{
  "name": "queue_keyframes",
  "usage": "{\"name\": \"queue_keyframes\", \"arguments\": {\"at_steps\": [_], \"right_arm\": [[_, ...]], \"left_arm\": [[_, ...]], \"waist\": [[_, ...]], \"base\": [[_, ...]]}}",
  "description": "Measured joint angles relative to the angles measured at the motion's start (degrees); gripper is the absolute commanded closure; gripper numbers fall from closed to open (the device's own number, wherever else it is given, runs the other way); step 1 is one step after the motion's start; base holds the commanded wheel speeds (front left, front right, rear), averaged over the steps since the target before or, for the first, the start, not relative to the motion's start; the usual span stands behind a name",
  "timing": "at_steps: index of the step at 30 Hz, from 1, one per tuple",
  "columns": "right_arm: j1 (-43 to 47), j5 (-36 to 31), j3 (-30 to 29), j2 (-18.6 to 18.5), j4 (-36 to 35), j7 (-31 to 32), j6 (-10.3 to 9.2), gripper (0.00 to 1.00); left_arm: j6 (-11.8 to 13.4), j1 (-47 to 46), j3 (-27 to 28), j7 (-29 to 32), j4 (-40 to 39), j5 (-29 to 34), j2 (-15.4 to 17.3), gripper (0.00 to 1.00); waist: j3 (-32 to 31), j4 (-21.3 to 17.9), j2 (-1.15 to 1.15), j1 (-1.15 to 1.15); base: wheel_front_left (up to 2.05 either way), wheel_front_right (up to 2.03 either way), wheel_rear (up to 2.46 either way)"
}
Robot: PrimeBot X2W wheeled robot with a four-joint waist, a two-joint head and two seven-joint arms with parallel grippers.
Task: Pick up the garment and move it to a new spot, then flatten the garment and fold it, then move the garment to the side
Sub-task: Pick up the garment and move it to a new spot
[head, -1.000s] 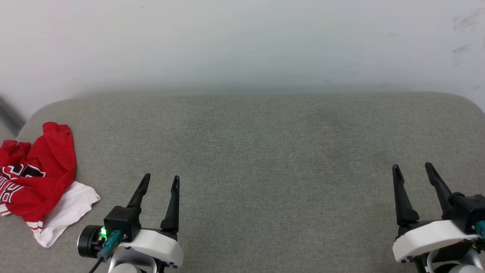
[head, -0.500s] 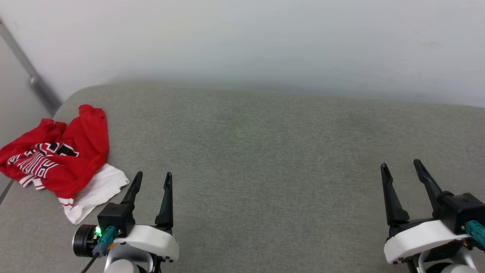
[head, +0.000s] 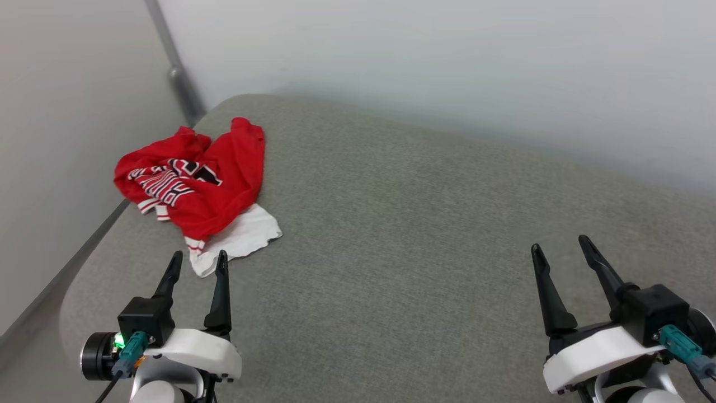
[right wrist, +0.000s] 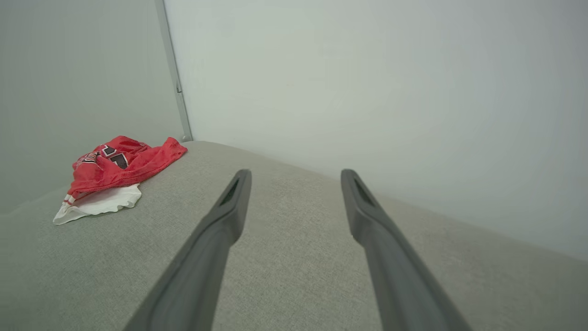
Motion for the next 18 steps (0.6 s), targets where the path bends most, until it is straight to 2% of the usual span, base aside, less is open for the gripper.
{"name": "queue_keyframes", "arguments": {"at_steps": [10, 18], "right_arm": [[-0.5, 0.4, 2.3, 0.0, -0.7, 0.1, 0.00, 0.00], [-0.5, 0.5, 2.8, 0.0, -1.8, 0.6, 0.00, 0.00]], "left_arm": [[0.4, 0.8, 0.7, 0.0, -0.3, -0.9, -0.2, 0.00], [0.5, 0.9, 1.1, 0.0, -0.4, -1.3, 0.4, 0.00]], "waist": [[0.0, 7.6, 0.00, 0.00], [0.1, 9.9, 0.00, 0.00]], "base": [[0.00, 0.00, 0.00], [0.00, 0.00, 0.00]]}}
